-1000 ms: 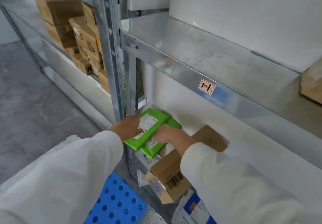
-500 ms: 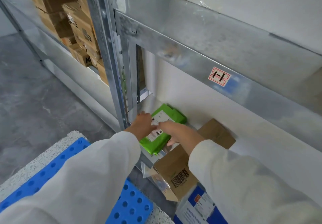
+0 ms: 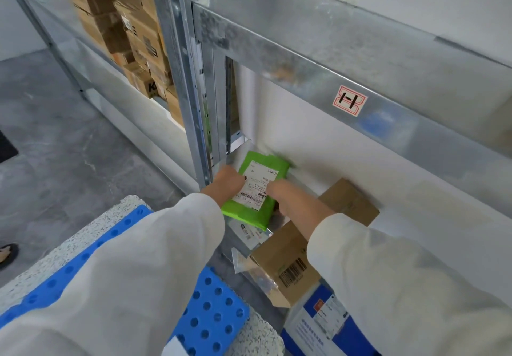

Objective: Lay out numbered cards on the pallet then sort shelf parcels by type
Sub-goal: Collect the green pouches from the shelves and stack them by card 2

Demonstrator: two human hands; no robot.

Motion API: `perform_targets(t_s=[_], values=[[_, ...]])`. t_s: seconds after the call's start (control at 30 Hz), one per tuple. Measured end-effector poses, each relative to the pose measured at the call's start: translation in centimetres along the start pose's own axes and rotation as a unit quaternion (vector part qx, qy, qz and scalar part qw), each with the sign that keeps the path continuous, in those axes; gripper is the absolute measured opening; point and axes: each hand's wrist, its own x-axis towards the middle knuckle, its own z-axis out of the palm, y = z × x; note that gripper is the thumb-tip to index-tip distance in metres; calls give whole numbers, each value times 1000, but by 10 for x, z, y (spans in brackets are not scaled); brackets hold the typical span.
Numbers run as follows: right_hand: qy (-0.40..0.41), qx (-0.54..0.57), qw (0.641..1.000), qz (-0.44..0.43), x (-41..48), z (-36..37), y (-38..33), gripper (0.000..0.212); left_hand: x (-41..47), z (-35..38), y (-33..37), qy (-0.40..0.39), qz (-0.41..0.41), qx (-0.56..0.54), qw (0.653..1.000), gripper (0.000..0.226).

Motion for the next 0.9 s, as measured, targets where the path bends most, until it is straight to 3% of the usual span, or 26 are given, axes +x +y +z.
perform_targets(t_s=[0.07,0.13,0.2,0.27,0.57,0.9], values=[[10,-21,999,-27,-8,-5,-7,18,-10,-9,3,26,-4,-31,999,20],[26,-20,998,-58,-18,-8,-11,27,-22,-19,5,47,18,-25,998,20],[47,-13,994,-95,-28,-12,-16,25,-31,-25,5,78,21,-154,985,24],[69,-5,991,-116,-45,-15,-20,28,-40,-33,5,113,23,-121,986,37],[108,-98,964,-224,-134,-14,-9,31,-121,-64,-7,118,128,-132,976,20],[89,-55,939,-329,-225,27,35,31,-235,-94,-65,189,202,-263,924,29]])
